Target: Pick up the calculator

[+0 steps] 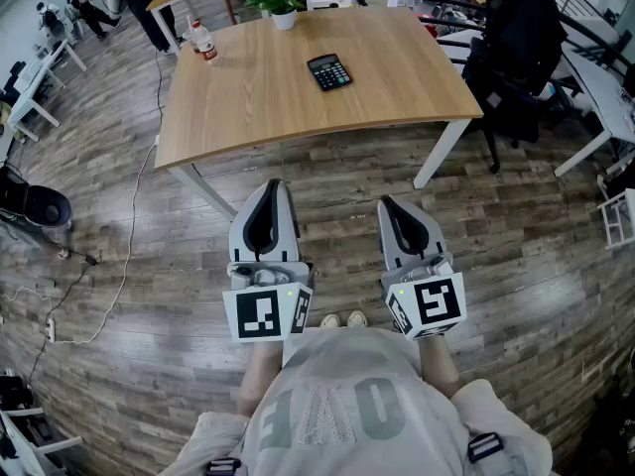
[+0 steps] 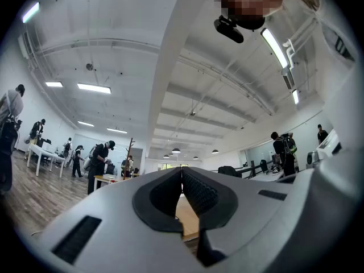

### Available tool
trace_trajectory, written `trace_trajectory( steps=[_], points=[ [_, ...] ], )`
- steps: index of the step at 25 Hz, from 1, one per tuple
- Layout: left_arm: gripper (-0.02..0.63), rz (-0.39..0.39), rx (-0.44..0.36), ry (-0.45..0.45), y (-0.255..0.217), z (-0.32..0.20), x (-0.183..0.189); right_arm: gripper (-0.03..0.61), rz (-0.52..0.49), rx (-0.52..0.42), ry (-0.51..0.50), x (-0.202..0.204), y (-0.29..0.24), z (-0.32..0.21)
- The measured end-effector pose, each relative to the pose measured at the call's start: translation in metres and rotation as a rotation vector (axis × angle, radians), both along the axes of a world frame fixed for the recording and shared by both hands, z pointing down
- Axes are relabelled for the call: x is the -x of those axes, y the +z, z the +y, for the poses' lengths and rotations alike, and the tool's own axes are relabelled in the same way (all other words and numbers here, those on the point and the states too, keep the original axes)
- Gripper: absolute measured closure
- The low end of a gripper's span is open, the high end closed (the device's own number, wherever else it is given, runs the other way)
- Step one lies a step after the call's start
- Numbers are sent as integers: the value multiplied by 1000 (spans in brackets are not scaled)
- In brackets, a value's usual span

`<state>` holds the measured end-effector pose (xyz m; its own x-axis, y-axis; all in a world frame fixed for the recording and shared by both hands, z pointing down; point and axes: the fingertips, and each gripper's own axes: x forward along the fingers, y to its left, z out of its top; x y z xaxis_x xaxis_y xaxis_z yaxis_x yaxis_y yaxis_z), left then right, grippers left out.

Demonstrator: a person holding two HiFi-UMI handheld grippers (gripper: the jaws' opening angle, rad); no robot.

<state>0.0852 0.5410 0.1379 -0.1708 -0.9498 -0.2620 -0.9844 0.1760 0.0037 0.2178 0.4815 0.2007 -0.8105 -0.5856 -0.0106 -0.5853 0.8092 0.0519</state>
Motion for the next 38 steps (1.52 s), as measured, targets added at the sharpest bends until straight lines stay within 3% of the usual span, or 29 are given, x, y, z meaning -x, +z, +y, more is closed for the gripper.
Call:
trace_trajectory(
  steps=[12, 27, 32, 35, 38],
  points=[
    [604, -12, 9, -26, 0, -8, -13, 560, -11, -29, -21, -18, -2, -11],
    [604, -13, -2, -89, 22, -46, -17, 558, -66, 20, 36, -96, 31, -58],
    [604, -41, -19, -85, 61, -80, -11, 558, -76, -2, 36, -89, 72, -91],
    [604, -59, 21, -80, 95, -104, -2, 558, -62, 41, 20, -67, 107, -113],
    [604, -46, 12, -80, 111, -136, 22, 558, -41, 32, -4, -33, 121, -146]
  ],
)
